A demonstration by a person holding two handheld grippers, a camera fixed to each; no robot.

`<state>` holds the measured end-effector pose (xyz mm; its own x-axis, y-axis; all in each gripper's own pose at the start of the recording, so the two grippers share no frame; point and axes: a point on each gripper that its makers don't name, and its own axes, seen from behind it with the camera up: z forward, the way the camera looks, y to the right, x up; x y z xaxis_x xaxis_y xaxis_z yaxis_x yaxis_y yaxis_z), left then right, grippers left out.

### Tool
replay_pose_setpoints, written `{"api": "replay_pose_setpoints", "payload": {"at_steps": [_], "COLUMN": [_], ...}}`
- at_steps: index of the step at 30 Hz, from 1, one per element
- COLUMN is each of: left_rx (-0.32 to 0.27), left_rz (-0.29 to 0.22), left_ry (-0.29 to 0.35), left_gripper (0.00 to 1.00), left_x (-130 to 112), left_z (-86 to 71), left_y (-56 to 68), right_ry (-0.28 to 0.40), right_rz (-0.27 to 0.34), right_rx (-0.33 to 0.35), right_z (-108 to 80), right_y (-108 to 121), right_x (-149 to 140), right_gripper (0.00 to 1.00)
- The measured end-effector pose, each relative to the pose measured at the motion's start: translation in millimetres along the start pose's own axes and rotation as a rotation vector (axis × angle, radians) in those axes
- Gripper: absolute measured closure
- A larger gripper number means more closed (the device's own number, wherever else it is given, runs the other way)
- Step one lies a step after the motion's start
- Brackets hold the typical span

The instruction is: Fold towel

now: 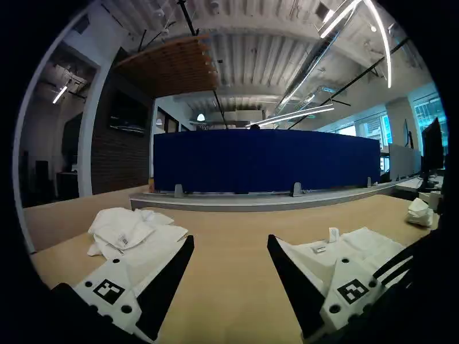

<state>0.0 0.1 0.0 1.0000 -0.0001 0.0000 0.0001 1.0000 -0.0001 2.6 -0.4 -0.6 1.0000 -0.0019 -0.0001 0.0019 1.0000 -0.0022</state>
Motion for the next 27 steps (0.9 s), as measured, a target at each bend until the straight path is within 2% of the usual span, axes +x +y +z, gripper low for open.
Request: {"api": "replay_pose_setpoints", "payload": {"at_steps": [5, 9, 12, 18, 27], "left_rx": [-0.005, -0.003, 0.003, -0.001, 0.007], "left_rz": [-0.008, -0.027, -0.029, -0.01, 0.002], "left_ry": [-0.003, 0.011, 0.014, 0.004, -0.016], "left_gripper": [0.05, 0.05, 0.05, 0.05, 0.05], "left_x": [1, 18, 36, 78, 144], "left_z": [-0.4, -1.6, -2.0, -5.7, -8.3], "left_y": [0.8, -3.5, -6.5, -3.1, 0.2], "right_ry": [-0.011, -0.007, -0.005, -0.001, 0.005], "right_rz": [-0.011, -0.013, -0.009, -0.007, -0.032], "right_rx": [-0.008, -0.009, -0.005, -0.004, -0.009], "right_z": [-1.0, -2.4, -3.4, -5.0, -5.9], "right_y": [0, -3, -6, -9, -6], "right_x": [-1, 12, 29, 71, 147], "right_gripper": [0.0, 0.0, 0.0, 0.0, 0.0]}}
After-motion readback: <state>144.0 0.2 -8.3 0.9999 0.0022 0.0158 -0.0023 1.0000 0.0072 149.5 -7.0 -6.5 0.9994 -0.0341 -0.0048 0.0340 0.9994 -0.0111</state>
